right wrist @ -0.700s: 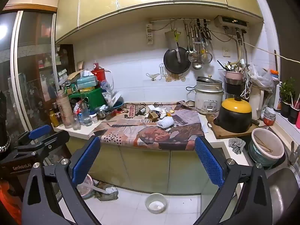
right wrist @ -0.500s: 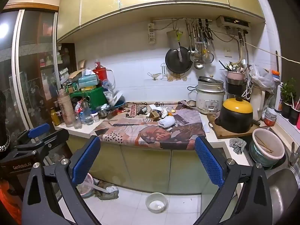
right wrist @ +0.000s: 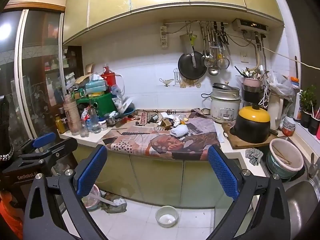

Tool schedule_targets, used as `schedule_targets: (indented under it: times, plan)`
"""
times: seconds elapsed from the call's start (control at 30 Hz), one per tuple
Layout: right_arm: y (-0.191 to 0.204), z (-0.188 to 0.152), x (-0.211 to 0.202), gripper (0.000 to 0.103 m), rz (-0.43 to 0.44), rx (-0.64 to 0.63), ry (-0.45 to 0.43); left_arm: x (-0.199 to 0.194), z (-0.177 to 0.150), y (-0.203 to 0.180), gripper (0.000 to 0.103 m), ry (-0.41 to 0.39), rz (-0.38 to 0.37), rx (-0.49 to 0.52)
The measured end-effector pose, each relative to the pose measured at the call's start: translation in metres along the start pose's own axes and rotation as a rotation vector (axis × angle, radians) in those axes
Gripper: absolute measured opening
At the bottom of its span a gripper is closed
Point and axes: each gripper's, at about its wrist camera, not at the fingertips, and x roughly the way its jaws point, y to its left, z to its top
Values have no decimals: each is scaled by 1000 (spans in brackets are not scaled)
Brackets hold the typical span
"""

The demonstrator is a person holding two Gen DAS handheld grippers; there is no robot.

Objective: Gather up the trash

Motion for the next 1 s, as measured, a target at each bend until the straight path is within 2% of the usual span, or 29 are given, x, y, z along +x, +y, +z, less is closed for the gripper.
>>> schedule_targets:
  times: [0.87,1.0]
  plan:
    - [-10,-1,1,100,6,22,5,5,-8,4,103,-1,2,-14]
    - [-9,-1,1,100,7,22,5,6,0,2,103,1,3,-11]
